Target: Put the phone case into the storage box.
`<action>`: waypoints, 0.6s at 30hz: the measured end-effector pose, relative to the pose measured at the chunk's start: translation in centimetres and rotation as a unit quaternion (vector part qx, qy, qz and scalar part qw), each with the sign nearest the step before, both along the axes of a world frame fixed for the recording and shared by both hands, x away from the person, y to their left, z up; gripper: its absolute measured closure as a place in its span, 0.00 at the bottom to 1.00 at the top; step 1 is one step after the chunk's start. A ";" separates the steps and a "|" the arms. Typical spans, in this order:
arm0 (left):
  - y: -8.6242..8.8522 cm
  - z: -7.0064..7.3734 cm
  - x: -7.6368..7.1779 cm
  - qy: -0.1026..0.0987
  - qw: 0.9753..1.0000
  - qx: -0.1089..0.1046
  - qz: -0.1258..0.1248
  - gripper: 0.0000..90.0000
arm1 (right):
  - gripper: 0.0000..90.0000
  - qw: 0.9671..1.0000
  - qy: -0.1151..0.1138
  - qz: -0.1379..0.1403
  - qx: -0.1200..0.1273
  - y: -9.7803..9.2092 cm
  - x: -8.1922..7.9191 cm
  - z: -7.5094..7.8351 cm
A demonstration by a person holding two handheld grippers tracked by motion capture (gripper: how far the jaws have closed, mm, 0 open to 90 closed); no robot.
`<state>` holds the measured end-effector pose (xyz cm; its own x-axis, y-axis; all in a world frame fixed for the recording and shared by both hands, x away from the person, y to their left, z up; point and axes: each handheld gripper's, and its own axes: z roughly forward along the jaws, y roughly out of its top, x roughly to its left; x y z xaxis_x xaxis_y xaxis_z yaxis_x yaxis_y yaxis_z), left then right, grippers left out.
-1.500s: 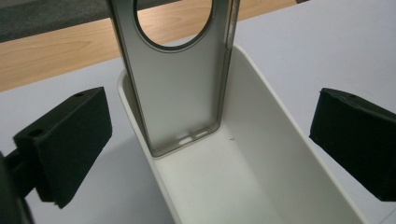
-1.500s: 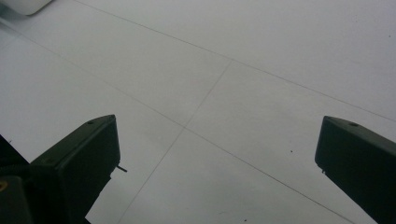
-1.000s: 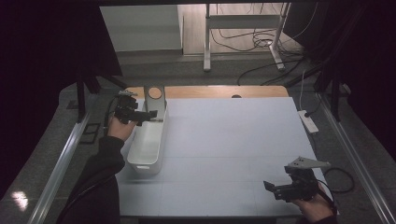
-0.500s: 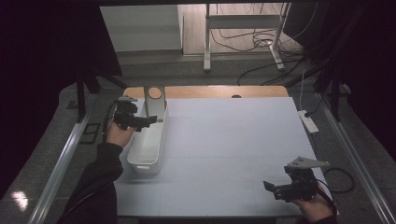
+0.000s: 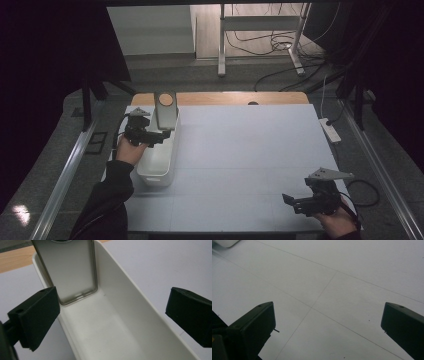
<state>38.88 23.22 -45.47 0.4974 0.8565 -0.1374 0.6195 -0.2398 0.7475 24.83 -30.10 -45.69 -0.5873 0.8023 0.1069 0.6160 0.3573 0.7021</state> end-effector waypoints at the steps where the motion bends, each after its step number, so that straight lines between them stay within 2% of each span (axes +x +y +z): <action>1: -0.1 0.1 -0.1 -0.001 1.000 0.003 -0.001 0.00 | 0.00 1.000 0.000 0.000 0.000 0.0 0.0 0.0; 10: 0.1 0.8 -1.1 -0.003 1.000 0.002 -0.004 0.00 | 0.00 1.000 0.000 0.003 -0.001 0.1 0.0 0.0; 18: 0.1 0.7 -1.8 0.001 1.000 0.005 -0.008 0.00 | 0.00 1.000 0.000 0.003 -0.003 0.1 0.0 0.0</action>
